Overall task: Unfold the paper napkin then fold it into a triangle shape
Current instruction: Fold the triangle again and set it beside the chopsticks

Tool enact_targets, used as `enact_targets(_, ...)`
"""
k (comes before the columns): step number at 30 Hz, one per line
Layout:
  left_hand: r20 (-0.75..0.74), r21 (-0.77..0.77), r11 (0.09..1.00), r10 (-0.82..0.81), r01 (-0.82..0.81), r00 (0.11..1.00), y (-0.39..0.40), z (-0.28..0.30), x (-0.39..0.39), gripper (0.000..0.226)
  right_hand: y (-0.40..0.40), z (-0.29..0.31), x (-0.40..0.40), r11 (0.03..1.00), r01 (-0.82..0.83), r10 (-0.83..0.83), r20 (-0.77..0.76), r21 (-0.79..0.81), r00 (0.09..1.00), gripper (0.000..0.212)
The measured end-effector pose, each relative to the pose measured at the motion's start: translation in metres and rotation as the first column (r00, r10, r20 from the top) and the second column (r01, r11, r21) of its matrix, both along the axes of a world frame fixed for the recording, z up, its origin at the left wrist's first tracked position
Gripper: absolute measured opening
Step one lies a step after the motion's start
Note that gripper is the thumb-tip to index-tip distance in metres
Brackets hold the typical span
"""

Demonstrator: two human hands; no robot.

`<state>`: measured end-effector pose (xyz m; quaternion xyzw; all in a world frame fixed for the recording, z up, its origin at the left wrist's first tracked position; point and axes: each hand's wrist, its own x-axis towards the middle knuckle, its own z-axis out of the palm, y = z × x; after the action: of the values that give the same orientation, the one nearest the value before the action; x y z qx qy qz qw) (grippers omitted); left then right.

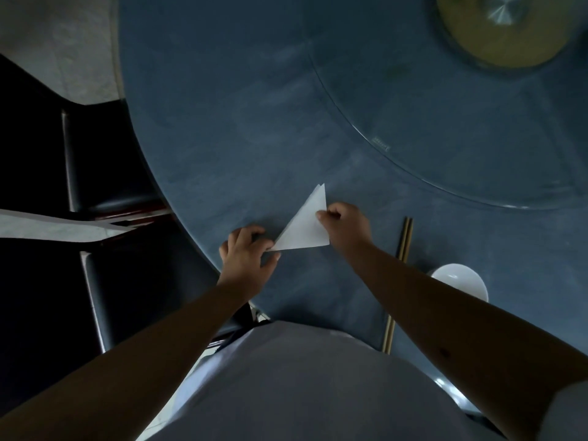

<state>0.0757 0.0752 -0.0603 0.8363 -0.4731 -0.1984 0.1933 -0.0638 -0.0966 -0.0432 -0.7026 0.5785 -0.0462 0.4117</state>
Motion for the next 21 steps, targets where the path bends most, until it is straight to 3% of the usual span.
enact_targets(6,-0.001,-0.003,0.996,0.084,-0.084,0.996,0.001,0.0,0.001,0.009,-0.003,-0.007,0.008,1.0,-0.007,0.008,-0.08,0.018,0.997,0.019)
enact_targets(21,0.004,0.02,0.996,0.085,-0.085,0.996,-0.003,-0.001,0.008,0.011,-0.006,-0.01,0.014,1.0,0.017,-0.02,-0.147,-0.021,0.989,0.016)
